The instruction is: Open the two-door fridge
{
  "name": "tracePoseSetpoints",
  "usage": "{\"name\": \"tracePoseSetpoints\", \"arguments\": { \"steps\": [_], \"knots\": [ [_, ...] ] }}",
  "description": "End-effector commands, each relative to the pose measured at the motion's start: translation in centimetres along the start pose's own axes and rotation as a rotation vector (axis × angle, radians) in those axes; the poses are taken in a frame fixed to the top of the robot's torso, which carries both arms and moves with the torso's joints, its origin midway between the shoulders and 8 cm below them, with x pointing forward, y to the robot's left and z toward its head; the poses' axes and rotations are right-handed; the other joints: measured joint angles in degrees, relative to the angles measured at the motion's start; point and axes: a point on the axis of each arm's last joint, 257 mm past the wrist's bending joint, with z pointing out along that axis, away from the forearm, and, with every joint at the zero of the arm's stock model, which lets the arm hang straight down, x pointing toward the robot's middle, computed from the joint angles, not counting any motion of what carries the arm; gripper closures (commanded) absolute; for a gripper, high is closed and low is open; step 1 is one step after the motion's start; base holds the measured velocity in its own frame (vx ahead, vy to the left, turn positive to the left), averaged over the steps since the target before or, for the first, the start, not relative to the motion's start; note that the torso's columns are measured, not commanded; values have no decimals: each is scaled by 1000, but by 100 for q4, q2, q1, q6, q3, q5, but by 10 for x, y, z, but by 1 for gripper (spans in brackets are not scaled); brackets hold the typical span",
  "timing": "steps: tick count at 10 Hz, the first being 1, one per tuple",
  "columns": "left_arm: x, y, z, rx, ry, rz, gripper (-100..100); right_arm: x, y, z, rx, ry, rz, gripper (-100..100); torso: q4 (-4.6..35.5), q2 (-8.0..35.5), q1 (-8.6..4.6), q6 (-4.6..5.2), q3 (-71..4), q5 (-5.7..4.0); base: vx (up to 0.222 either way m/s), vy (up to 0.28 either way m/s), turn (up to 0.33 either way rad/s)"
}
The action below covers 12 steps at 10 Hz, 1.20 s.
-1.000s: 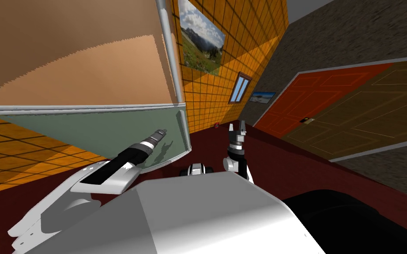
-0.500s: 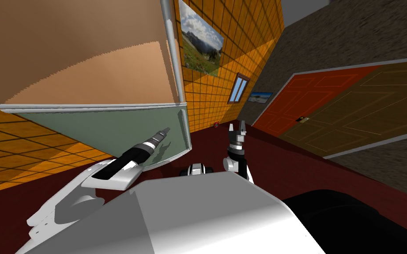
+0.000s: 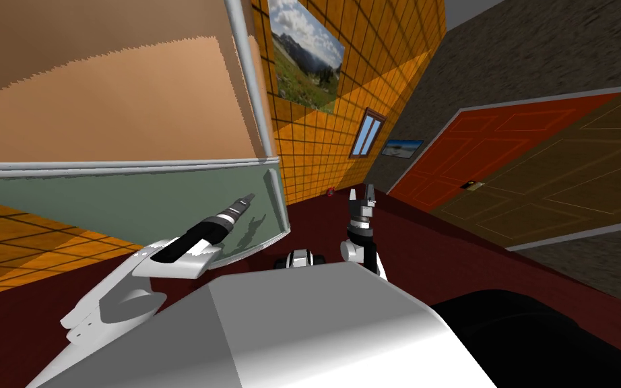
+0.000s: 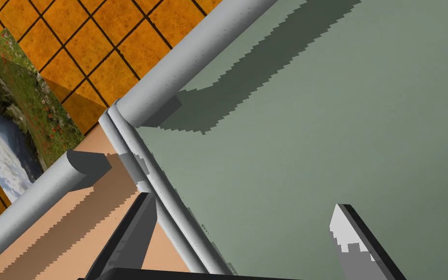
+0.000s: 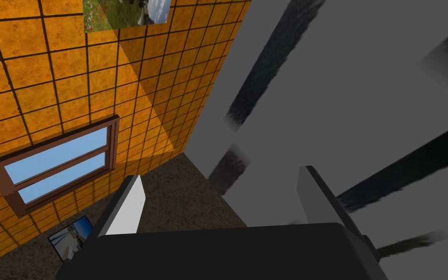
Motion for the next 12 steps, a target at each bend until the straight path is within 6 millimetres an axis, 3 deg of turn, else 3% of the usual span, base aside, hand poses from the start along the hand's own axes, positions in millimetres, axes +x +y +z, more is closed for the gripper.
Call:
{"name": "tracePoseSetpoints", "arguments": {
  "steps": [1,7,12],
  "knots": [
    [-17,-5,0,1,-37,0,-100,0,0,0,0,0,0,0,2,10,9,0,6,2,187,-107,23],
    [-56,5,2,-53,-116,-1,-100,0,0,0,0,0,0,0,0,0,9,0,1,2,234,-114,33],
    [-75,-28,-14,-5,-156,25,-100,0,0,0,0,0,0,0,26,-81,-14,63,-77,-48,118,-76,36]
  ]
}}
